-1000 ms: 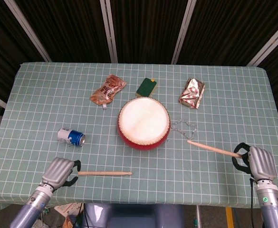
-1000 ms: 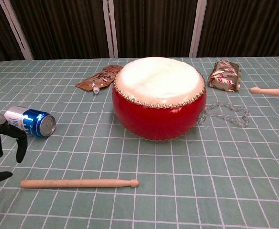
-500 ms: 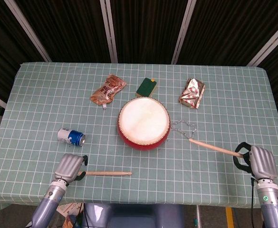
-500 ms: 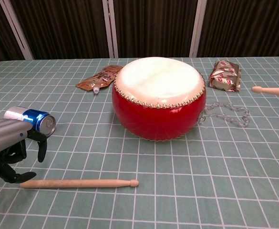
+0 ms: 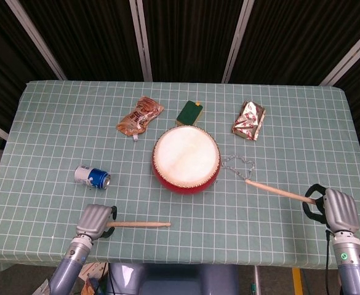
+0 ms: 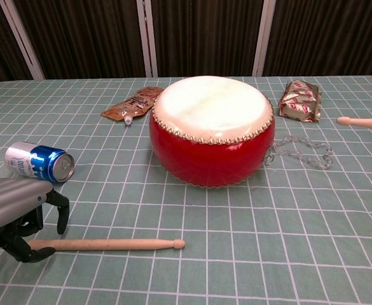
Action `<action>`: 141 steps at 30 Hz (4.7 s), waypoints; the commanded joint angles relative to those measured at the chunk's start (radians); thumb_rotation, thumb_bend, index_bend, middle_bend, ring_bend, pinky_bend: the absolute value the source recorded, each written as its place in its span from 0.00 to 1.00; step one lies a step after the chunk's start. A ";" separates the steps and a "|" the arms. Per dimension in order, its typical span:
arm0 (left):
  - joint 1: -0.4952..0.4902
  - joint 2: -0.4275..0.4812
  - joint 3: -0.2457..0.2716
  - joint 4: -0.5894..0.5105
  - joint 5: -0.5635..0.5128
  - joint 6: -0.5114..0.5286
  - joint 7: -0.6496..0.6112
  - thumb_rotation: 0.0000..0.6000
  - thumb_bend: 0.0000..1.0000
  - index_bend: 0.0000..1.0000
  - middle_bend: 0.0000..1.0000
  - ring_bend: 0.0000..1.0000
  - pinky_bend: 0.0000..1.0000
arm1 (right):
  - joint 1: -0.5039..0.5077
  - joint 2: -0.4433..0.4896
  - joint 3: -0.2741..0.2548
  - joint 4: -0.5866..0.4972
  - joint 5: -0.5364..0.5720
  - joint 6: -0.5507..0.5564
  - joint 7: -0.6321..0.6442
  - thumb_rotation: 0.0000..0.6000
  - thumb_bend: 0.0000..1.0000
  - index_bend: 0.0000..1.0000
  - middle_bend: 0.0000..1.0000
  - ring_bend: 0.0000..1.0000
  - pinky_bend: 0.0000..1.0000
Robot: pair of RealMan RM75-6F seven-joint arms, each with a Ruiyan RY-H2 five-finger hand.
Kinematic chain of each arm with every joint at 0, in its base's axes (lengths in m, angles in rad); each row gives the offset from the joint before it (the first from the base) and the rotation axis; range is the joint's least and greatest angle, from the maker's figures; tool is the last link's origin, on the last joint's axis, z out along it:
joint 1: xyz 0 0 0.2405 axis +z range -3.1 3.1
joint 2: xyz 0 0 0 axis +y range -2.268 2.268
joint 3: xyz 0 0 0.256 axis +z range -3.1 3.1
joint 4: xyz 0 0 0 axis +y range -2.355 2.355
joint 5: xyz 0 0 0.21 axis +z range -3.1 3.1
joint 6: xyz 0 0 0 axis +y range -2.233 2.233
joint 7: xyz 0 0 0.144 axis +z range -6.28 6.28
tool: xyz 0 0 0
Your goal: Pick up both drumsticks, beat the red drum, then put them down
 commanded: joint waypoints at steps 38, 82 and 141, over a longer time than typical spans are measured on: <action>-0.003 0.178 -0.079 -0.140 0.136 0.060 -0.249 1.00 0.54 0.75 1.00 1.00 1.00 | -0.001 -0.004 -0.005 -0.004 -0.018 0.016 -0.010 1.00 0.64 0.97 1.00 1.00 1.00; -0.399 0.335 -0.385 0.093 -0.138 -0.233 -0.423 1.00 0.53 0.75 1.00 1.00 1.00 | 0.375 0.032 0.238 -0.162 0.483 -0.121 -0.344 1.00 0.64 0.97 1.00 1.00 1.00; -0.442 0.391 -0.331 0.107 -0.080 -0.223 -0.548 1.00 0.53 0.75 1.00 1.00 1.00 | 0.495 -0.137 0.226 -0.008 0.483 0.125 -0.314 1.00 0.64 0.97 1.00 1.00 1.00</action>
